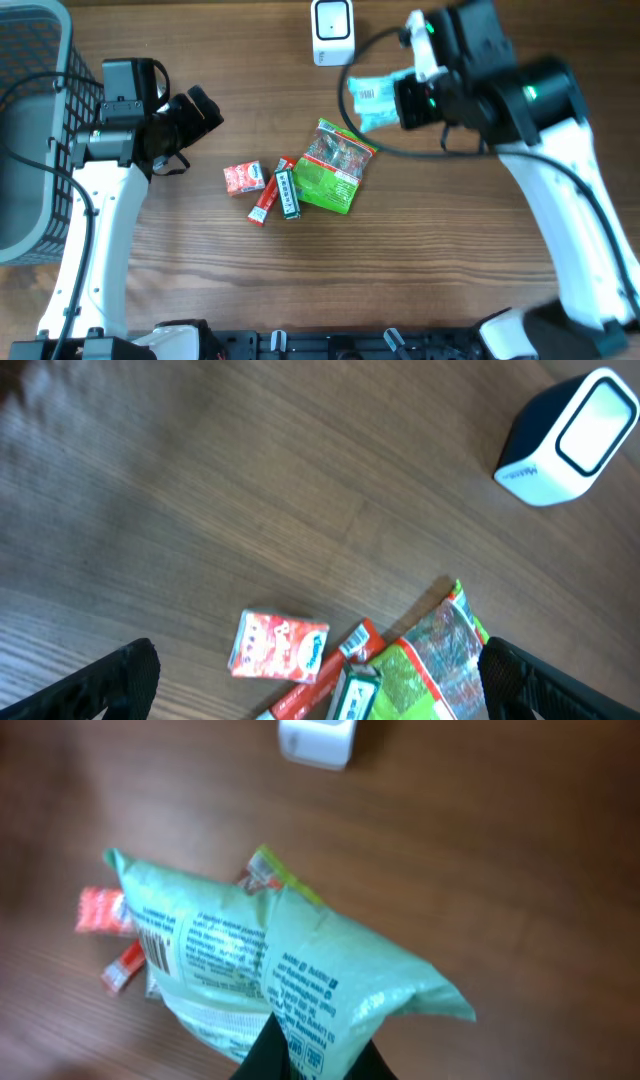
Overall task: Scan the item barcode
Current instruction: 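Lift the pouch with the right gripper and hold it over the scanner, then move the pouch right with the right gripper and drop it on the table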
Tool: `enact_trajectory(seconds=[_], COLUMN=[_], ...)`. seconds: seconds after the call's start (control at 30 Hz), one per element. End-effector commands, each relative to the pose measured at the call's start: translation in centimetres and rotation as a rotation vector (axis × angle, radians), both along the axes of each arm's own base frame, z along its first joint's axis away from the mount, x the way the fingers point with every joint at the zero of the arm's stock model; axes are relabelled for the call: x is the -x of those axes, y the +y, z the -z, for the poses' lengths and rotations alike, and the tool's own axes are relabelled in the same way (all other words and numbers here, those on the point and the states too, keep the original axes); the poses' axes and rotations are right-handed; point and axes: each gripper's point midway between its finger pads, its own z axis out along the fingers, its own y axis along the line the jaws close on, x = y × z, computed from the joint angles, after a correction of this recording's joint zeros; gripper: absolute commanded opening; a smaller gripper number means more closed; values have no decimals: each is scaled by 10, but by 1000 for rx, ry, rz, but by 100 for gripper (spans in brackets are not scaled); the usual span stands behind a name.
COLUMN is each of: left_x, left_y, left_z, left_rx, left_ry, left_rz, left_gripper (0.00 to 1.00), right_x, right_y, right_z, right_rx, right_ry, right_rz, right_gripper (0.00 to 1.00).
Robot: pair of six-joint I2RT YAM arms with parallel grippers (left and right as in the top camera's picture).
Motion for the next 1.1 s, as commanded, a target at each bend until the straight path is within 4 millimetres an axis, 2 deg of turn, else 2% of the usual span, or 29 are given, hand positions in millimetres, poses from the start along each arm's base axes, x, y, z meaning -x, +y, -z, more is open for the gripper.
enact_trajectory(seconds=[0.0, 0.03, 0.1, 0.2, 0.3, 0.37, 0.5, 0.6, 0.73, 0.87, 0.93, 1.07], left_x=[-1, -1, -1, -1, -1, -1, -1, -1, -1, -1, -1, -1], left_y=[-1, -1, -1, -1, -1, -1, -1, -1, -1, -1, -1, -1], left_z=[1, 1, 1, 1, 1, 1, 1, 1, 1, 1, 1, 1], left_rx=[-1, -1, -1, -1, -1, -1, -1, -1, -1, -1, -1, -1], left_ry=[0, 0, 0, 0, 0, 0, 0, 0, 0, 0, 0, 0], left_rz=[19, 20, 20, 19, 20, 19, 20, 20, 20, 20, 19, 20], left_gripper=[100, 100, 100, 100, 100, 100, 100, 100, 100, 100, 100, 100], right_x=[-51, -62, -70, -85, -108, -134, -175, -194, -219, -237, -245, -244], right_y=[0, 5, 20, 38, 45, 49, 72, 81, 99, 92, 82, 85], right_z=[-39, -46, -46, -34, -12, 11, 41, 54, 72, 94, 118, 143], right_rx=[155, 201, 270, 420, 626, 786, 865, 918, 1056, 1148, 1185, 1220], right_ry=[-220, -289, -345, -412, -447, -472, -562, -616, -659, -647, -607, -568], right_rz=[112, 140, 124, 145, 150, 169, 209, 248, 194, 164, 150, 93], right_gripper=[4, 4, 4, 4, 4, 4, 4, 4, 4, 4, 4, 4])
